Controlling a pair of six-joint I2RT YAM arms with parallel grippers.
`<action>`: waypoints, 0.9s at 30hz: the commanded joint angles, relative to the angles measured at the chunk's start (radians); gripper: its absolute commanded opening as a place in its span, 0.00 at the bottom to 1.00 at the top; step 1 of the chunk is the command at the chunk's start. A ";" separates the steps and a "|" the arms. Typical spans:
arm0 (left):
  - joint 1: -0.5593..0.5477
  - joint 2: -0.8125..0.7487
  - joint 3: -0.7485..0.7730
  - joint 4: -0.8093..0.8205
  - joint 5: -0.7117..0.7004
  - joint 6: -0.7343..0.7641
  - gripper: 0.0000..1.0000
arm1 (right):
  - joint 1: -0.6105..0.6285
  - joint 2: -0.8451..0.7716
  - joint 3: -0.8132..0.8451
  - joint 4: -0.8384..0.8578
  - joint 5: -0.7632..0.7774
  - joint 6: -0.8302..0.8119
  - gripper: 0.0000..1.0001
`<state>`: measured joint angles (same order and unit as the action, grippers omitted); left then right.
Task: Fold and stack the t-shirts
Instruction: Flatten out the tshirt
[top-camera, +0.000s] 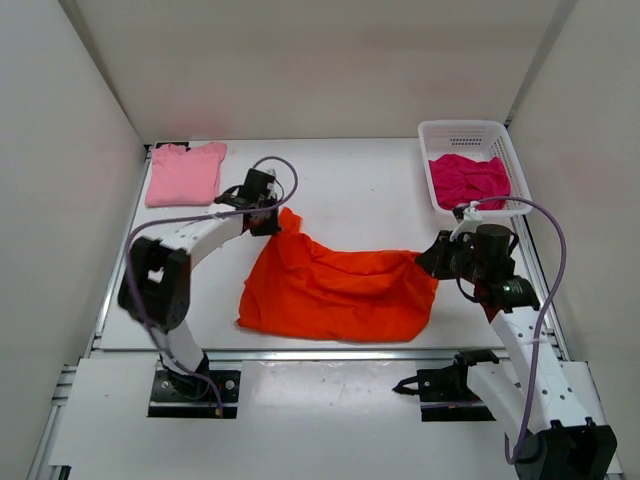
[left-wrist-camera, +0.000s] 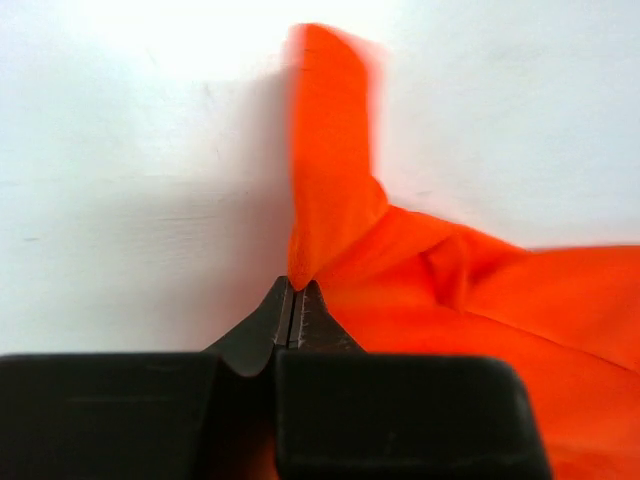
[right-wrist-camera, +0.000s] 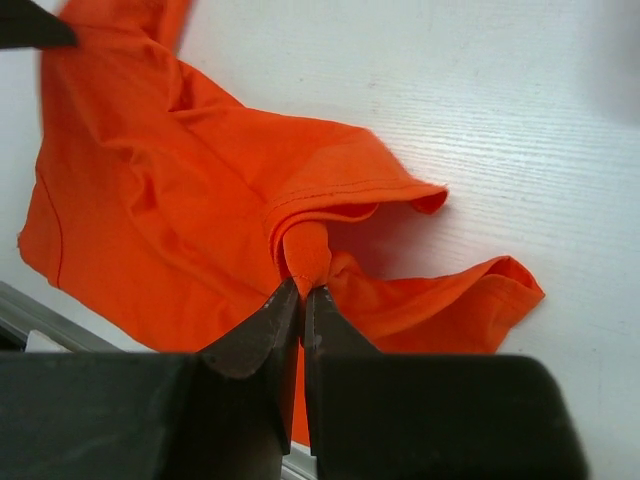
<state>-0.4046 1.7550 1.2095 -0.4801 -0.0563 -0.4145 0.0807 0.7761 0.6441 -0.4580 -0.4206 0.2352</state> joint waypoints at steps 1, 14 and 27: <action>0.030 -0.297 0.087 -0.008 -0.042 0.019 0.00 | -0.036 -0.066 0.064 0.033 -0.023 -0.016 0.00; 0.338 -0.897 0.163 -0.026 0.185 -0.040 0.00 | -0.098 -0.239 0.381 -0.085 -0.093 -0.010 0.00; 0.356 -0.692 0.262 0.049 0.245 -0.049 0.00 | -0.102 -0.123 0.229 0.071 -0.198 0.073 0.00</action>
<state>-0.0376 0.9775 1.4284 -0.4751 0.1791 -0.4580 -0.0280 0.5835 0.9287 -0.4805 -0.5896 0.2707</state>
